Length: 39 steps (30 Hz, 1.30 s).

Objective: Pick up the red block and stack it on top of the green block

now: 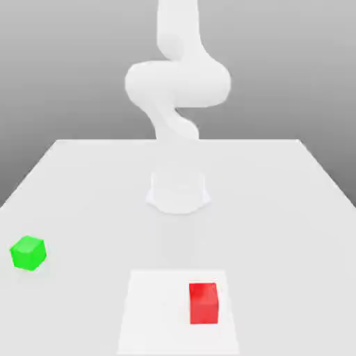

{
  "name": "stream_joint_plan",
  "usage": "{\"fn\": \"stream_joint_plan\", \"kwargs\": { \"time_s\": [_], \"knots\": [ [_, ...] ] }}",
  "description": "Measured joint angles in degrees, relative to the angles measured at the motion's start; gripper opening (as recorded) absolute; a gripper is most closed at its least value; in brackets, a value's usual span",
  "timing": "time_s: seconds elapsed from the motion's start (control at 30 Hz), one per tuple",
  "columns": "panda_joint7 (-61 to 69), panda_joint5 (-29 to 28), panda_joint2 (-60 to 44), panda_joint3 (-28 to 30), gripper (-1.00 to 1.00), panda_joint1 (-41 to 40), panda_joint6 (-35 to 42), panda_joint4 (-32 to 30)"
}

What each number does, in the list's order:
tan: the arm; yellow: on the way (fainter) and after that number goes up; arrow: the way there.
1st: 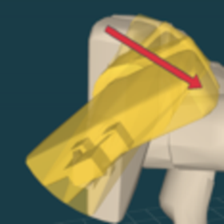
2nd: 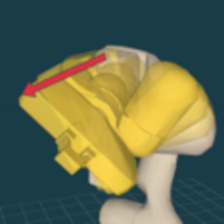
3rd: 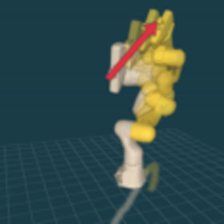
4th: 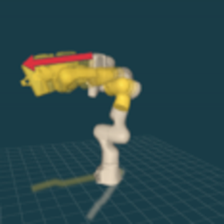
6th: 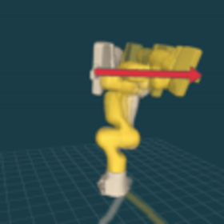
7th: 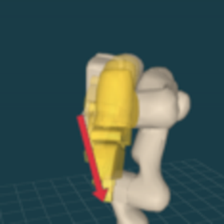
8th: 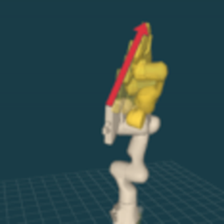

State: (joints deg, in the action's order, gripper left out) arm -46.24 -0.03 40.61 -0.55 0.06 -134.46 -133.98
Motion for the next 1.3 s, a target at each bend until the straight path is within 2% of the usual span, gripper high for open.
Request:
{"fn": "stream_joint_plan", "kwargs": {
  "time_s": [0.7,0.9,0.93,1.13,1.3],
  "knots": [
    [-3.83,-0.89,-43.98,-3.26,0.00,2.14,-22.71,-18.28],
    [-5.43,-2.87,-56.46,-1.83,0.00,3.18,-32.75,-17.39],
    [-5.55,-3.02,-57.51,-1.64,-1.00,3.34,-33.64,-17.24],
    [-5.75,-3.26,-58.03,-1.59,-1.00,3.38,-34.10,-17.17],
    [-4.56,-1.67,-50.18,-2.65,-1.00,2.65,-27.42,-18.34]
  ]
}}
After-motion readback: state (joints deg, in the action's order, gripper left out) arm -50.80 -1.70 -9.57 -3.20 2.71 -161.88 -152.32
